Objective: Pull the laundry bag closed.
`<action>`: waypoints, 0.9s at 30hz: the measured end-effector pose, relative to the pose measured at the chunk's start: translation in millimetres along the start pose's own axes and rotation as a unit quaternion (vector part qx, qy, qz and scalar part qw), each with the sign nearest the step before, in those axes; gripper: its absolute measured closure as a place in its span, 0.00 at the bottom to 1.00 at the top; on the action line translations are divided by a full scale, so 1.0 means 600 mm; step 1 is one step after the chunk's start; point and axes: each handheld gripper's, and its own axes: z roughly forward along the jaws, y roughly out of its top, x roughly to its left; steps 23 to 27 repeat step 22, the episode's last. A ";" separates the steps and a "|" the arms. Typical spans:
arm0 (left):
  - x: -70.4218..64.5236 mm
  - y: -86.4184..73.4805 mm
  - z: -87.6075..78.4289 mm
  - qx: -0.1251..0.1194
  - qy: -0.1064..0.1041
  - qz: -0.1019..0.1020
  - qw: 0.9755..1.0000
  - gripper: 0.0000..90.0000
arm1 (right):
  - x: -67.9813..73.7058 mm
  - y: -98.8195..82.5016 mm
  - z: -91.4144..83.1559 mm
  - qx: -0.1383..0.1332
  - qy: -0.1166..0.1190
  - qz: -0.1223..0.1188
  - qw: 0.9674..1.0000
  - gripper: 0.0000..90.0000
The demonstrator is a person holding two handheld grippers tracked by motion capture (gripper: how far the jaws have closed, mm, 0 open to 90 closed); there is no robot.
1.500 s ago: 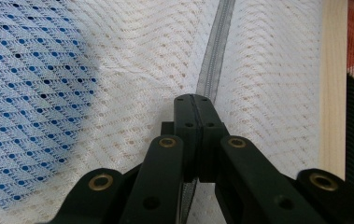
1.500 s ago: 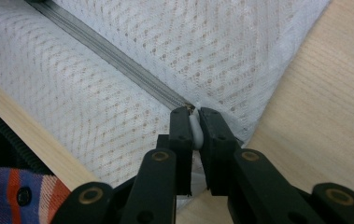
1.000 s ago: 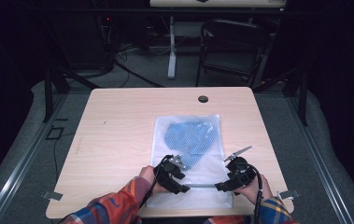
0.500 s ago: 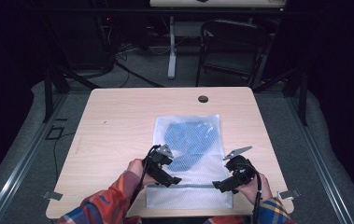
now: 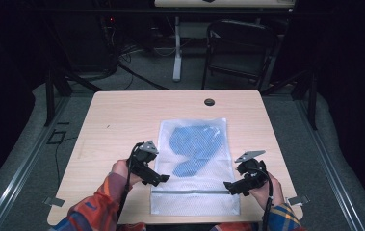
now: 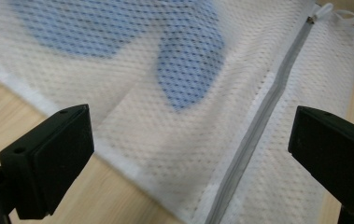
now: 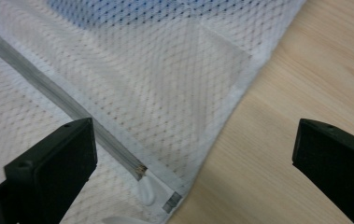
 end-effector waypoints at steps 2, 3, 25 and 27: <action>0.011 -0.010 -0.011 -0.005 0.007 -0.011 1.000 0.00 | -0.006 -0.002 -0.001 -0.001 -0.011 0.007 1.000 0.00; 0.016 -0.015 -0.016 -0.006 0.011 -0.015 1.000 0.00 | -0.011 -0.004 -0.002 -0.004 -0.013 0.010 1.000 0.00; 0.085 -0.051 -0.037 0.005 0.082 -0.063 0.995 0.00 | -0.080 -0.031 -0.012 -0.021 -0.074 0.079 0.994 0.00; 0.085 -0.051 -0.037 0.005 0.082 -0.063 0.995 0.00 | -0.080 -0.031 -0.012 -0.021 -0.074 0.079 0.994 0.00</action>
